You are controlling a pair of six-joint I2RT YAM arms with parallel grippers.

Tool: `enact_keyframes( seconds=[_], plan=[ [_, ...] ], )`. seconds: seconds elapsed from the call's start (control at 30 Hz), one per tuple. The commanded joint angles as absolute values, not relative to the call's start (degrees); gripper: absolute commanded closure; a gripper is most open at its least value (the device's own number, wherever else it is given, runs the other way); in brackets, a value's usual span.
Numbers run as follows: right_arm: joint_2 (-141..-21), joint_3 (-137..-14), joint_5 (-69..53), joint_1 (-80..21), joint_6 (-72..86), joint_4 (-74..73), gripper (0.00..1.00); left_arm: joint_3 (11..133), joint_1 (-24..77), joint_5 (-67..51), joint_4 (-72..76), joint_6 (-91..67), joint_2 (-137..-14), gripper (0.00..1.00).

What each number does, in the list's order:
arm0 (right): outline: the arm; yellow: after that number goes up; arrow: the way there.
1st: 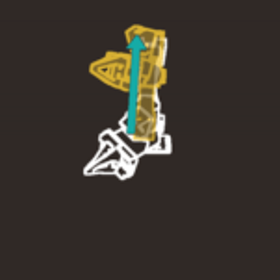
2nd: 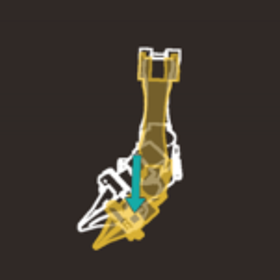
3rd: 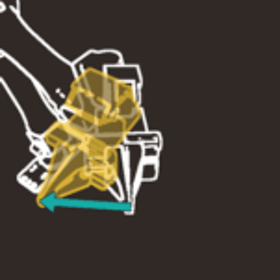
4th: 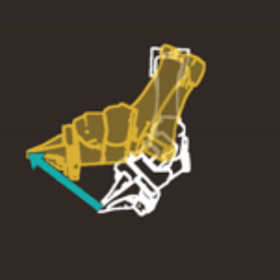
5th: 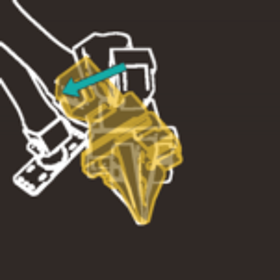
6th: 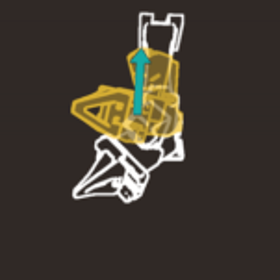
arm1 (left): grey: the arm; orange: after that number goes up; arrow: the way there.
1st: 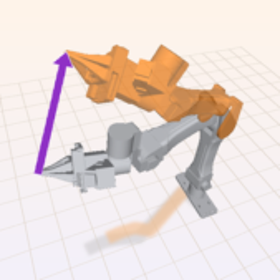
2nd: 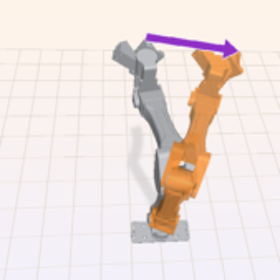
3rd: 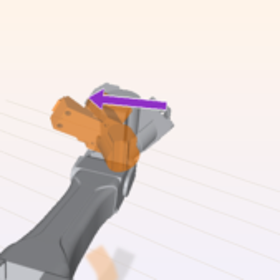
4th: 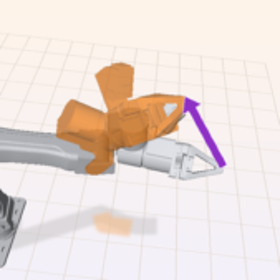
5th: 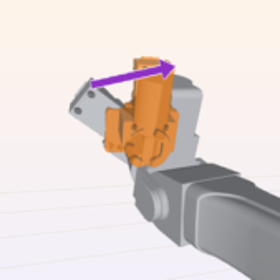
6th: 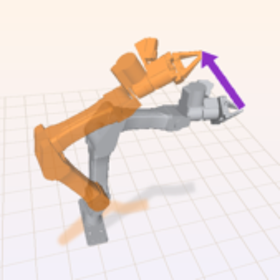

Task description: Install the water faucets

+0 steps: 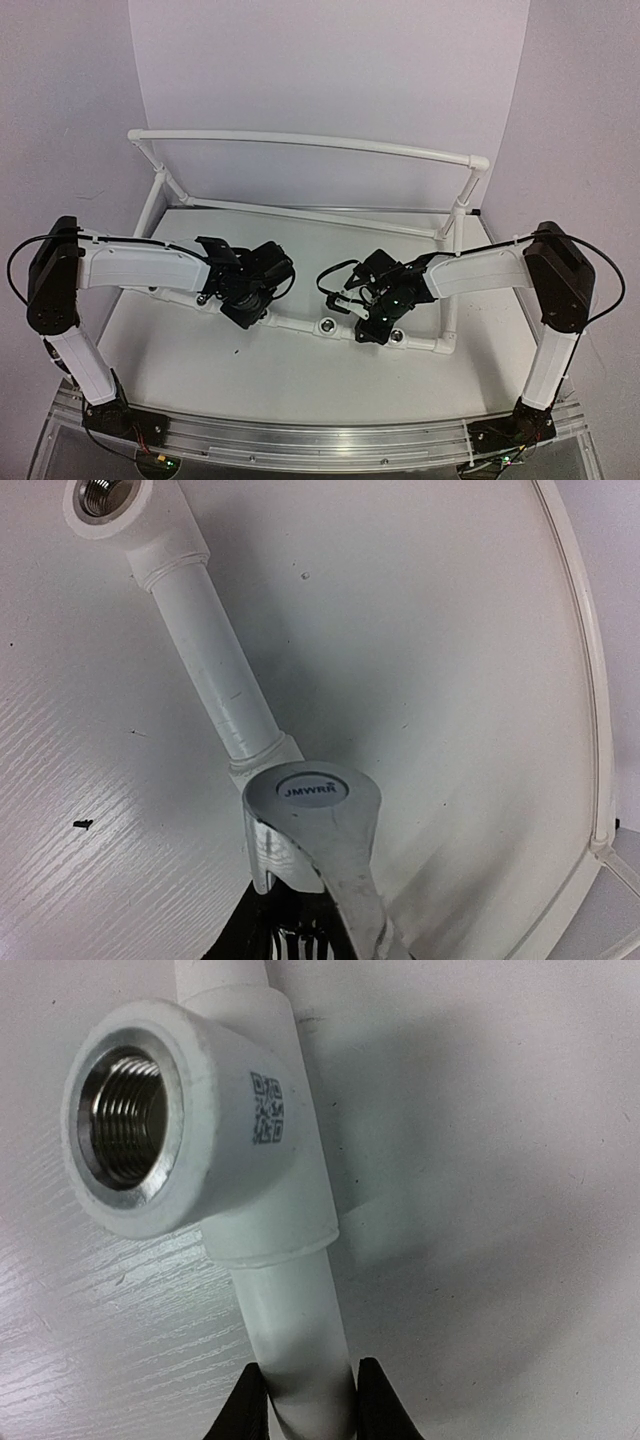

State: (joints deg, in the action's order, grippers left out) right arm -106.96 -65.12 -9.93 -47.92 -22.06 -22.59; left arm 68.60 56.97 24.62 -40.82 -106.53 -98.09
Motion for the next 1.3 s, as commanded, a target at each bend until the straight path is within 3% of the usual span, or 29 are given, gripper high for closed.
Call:
enact_keyframes(
  seconds=[0.0, 1.27],
  plan=[
    [-108.32, -66.45, -10.57, -47.88, -16.65, -23.03, 1.0, 70.31, 56.85, 23.7, -38.63, -106.0, -99.61, 1.0],
    [-108.5, -66.4, -10.71, -47.86, -16.88, -23.03, 1.0, 71.24, 57.48, 21.35, -46.09, -118.17, -102.15, 1.0]
  ],
)
